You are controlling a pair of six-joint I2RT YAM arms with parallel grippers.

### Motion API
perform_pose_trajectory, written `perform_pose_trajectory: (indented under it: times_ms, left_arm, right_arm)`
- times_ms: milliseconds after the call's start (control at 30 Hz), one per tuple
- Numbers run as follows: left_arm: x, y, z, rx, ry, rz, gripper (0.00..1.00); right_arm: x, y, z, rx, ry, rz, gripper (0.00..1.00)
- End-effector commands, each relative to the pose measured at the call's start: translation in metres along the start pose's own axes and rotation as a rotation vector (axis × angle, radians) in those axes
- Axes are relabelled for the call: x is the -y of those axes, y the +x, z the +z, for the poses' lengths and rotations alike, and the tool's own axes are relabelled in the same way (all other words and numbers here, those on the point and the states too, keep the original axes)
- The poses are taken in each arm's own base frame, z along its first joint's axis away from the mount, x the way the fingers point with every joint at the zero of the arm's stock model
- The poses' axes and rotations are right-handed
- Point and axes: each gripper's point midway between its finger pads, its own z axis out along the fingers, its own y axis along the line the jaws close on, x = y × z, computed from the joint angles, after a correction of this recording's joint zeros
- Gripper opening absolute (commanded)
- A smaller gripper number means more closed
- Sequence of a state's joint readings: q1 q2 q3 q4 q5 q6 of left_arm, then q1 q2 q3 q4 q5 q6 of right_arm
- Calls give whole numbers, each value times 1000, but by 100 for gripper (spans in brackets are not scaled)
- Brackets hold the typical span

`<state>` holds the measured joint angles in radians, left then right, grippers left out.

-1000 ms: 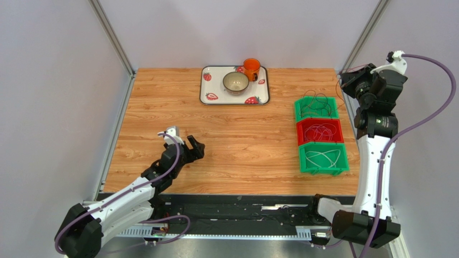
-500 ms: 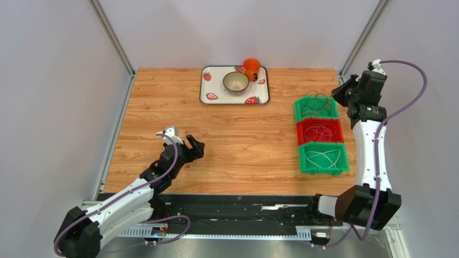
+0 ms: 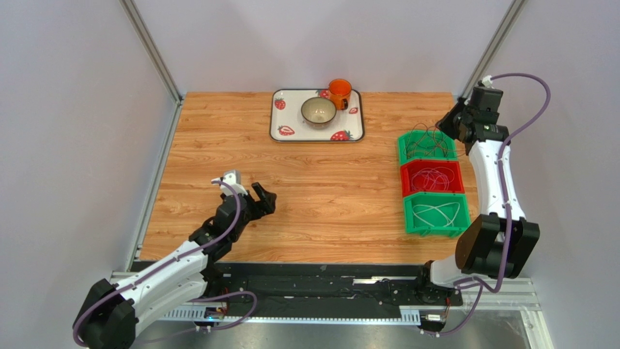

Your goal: Untangle the cables

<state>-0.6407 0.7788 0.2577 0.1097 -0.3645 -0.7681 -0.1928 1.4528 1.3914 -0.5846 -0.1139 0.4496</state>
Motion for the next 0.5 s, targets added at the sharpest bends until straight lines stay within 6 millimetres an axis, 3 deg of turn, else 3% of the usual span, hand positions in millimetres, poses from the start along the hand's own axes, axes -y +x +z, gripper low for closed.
perform_pose_trajectory:
  times_ms: [0, 200, 467]
  left_arm:
    - [15, -15, 1, 38, 40, -7, 89]
    - [15, -15, 1, 37, 39, -5, 89]
    - [16, -16, 1, 38, 44, -3, 89]
  right_arm:
    - [-23, -19, 11, 38, -54, -35, 0]
    - [-11, 14, 45, -52, -48, -2, 0]
    - [2, 41, 103, -152, -33, 22, 0]
